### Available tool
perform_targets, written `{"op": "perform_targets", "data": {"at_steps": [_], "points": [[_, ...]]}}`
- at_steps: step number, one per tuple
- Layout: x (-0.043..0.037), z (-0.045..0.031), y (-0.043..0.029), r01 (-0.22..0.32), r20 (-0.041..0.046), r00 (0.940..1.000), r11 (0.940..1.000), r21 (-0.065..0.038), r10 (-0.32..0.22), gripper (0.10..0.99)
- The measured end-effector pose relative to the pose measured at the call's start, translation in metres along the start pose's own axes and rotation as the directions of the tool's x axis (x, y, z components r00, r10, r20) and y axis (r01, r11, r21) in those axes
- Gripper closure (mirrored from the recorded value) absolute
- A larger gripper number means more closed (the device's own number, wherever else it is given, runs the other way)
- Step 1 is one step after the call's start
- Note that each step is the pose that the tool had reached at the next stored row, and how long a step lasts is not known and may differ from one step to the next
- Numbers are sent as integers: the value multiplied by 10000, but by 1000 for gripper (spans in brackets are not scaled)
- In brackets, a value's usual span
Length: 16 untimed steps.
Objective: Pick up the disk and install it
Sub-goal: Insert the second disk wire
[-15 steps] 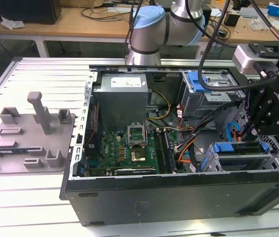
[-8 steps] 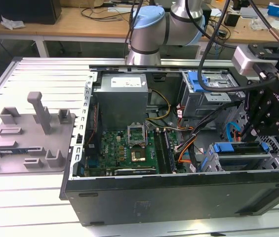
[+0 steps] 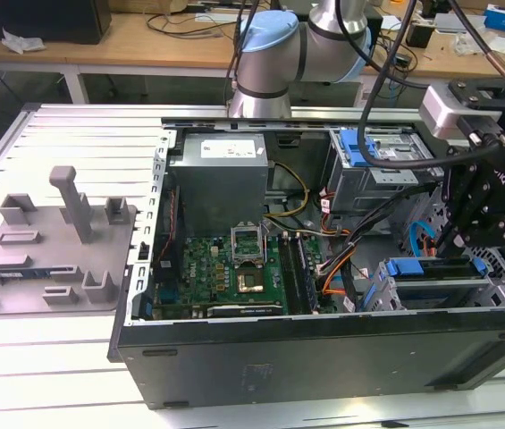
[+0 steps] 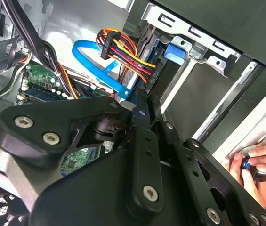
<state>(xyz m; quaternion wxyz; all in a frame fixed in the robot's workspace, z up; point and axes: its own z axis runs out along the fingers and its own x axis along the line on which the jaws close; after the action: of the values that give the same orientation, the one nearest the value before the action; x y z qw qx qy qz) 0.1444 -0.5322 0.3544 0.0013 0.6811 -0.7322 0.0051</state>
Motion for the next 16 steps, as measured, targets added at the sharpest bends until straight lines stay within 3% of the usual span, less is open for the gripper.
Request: {"op": "perform_targets", "data": {"at_steps": [16], "points": [[1, 59, -20, -1, 0, 10000, 10000, 0, 1, 925]]}}
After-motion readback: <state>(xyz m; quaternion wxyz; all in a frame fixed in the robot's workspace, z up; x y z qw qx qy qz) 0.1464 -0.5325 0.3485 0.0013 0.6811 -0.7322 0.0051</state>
